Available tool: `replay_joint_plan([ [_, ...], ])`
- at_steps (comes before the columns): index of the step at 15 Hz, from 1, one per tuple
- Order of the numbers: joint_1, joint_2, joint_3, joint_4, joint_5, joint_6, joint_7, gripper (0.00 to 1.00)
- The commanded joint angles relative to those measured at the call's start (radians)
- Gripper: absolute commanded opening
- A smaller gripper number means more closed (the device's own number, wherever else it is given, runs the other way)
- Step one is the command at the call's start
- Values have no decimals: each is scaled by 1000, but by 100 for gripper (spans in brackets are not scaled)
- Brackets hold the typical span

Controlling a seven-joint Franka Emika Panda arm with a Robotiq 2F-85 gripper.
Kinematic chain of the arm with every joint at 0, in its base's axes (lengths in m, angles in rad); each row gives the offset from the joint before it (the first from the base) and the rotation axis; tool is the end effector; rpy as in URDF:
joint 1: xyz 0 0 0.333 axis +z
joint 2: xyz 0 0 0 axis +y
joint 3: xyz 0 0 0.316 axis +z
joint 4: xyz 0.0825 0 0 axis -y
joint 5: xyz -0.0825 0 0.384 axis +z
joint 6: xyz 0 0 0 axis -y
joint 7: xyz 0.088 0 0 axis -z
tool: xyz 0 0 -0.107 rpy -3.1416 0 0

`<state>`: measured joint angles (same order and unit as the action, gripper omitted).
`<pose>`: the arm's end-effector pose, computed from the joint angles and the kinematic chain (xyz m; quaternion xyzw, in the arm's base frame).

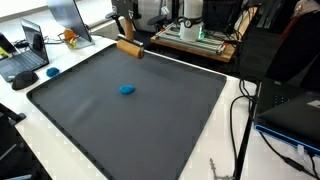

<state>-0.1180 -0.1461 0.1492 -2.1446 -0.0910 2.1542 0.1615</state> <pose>0.5229 0.0150 0.4807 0.9949 -0.0427 0.0811 0.0430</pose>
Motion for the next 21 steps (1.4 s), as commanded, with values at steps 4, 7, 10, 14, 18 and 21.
replay_joint_plan([
  [4, 64, 219, -83, 126, -38, 21, -10, 21],
  [7, 77, 288, -105, 167, -39, 30, -1, 21],
  [10, 91, 340, -123, 202, -44, 33, 14, 21],
  [14, 103, 394, -142, 232, -39, 52, 19, 21],
  [18, 103, 426, -153, 237, -12, 74, 15, 21],
  [21, 100, 446, -162, 232, -4, 103, 18, 21],
])
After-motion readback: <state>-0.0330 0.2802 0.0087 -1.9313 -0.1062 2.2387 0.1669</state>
